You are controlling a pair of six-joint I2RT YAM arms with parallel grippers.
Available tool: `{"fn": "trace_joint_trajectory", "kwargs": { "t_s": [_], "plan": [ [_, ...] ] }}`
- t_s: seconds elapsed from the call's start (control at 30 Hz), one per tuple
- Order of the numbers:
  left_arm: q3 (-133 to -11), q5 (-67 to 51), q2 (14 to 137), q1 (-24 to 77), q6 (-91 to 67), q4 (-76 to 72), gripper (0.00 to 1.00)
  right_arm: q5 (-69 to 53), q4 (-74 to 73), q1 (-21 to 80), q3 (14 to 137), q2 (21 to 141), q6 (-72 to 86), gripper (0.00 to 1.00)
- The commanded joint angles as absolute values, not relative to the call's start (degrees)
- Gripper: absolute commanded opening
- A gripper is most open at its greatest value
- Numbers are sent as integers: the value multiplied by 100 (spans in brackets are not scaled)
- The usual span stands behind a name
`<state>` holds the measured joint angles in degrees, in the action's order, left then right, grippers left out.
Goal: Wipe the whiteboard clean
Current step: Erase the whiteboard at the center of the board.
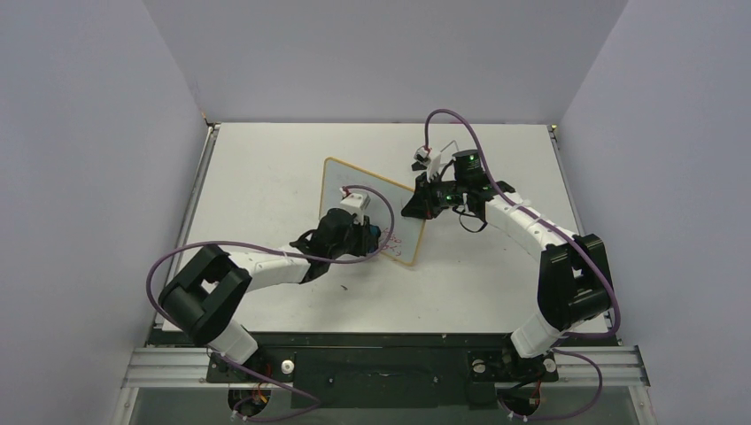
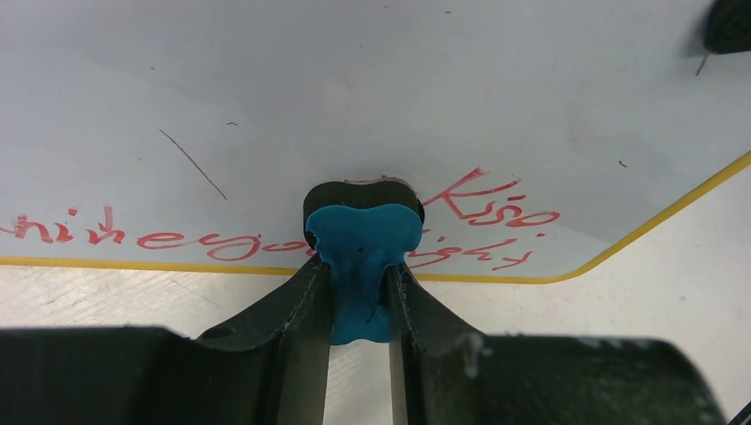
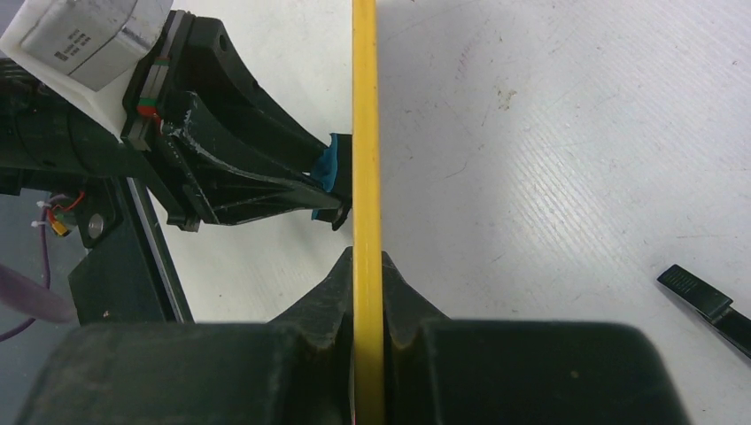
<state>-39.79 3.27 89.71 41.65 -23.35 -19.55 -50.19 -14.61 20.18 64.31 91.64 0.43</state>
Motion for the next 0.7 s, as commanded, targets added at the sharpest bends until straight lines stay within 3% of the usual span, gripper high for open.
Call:
{"fn": "trace_joint_trajectory", "kwargs": {
  "t_s": [0.0, 0.3, 0.67],
  "plan": [
    [-4253, 363, 9052, 4062, -2354, -2217, 0, -5289, -1962, 2200, 6502, 9197, 53, 0],
    [-4274, 180, 8927, 3298, -2531, -2051, 0, -5308, -1970, 2210, 6506, 9189, 44, 0],
    [-4027, 370, 9061, 4310, -2333, -2455, 0, -5284, -1972, 2221, 6505, 9218, 44, 0]
  ]
}}
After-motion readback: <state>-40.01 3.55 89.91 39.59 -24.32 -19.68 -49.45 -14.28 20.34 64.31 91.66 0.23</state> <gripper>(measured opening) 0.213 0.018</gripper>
